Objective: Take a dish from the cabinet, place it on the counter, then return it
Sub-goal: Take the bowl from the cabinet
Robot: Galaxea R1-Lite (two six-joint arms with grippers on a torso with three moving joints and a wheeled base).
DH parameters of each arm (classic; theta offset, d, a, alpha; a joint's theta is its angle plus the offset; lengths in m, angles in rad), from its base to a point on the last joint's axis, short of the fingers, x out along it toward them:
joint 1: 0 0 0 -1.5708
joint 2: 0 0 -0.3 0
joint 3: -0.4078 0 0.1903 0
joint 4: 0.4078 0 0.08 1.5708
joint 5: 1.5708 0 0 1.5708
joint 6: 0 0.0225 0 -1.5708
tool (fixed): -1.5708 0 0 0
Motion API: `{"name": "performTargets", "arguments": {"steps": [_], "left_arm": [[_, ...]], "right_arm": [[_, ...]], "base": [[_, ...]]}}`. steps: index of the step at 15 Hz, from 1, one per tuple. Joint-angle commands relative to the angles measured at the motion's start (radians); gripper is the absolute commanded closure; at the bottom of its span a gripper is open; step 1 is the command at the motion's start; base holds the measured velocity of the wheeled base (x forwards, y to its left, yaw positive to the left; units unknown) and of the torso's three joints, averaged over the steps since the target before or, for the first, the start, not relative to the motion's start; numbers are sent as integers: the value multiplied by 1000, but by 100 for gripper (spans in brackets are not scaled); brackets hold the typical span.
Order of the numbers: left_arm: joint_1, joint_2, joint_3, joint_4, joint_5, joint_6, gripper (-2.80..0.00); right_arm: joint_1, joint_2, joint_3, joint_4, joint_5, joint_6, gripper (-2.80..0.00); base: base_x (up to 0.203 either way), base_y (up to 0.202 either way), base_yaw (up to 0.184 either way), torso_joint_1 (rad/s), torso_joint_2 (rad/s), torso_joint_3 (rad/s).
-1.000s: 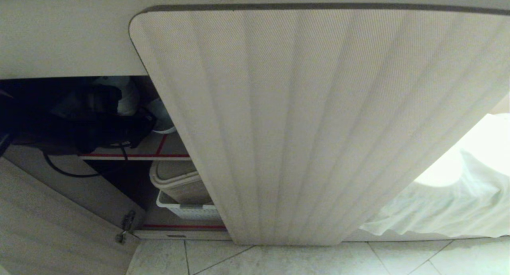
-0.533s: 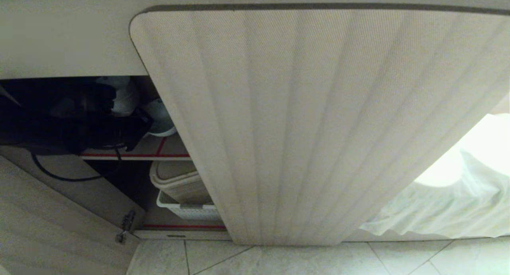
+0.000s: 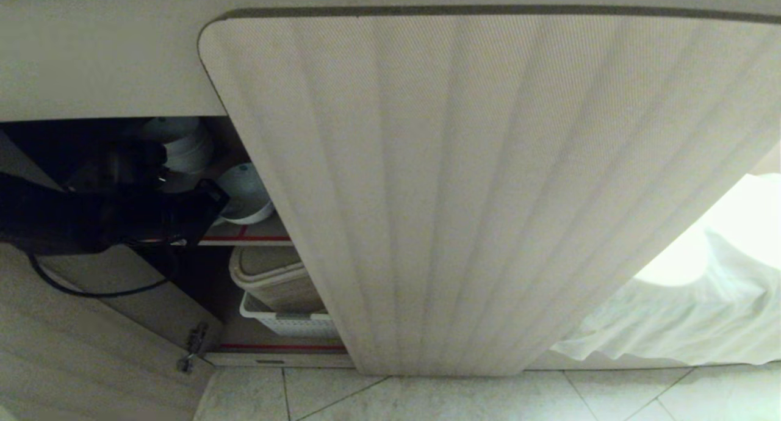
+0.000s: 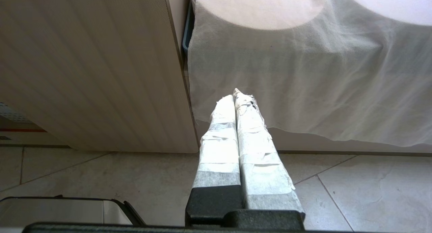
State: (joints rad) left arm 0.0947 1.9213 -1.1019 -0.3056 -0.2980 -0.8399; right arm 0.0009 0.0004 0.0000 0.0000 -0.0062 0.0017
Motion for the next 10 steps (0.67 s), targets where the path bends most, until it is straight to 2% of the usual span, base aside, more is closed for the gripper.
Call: {"name": "performTargets", "arguments": {"steps": [1, 10], "left_arm": [[-1, -54, 42, -2, -9, -4, 0], [-1, -205, 222, 0, -83, -1, 0]], "right_arm": [[0, 0, 0, 0, 0, 0, 0], [-1, 0, 0, 0, 0, 0, 0]], "base": [[0, 0, 0, 0, 0, 0], [0, 0, 0, 0, 0, 0]]}}
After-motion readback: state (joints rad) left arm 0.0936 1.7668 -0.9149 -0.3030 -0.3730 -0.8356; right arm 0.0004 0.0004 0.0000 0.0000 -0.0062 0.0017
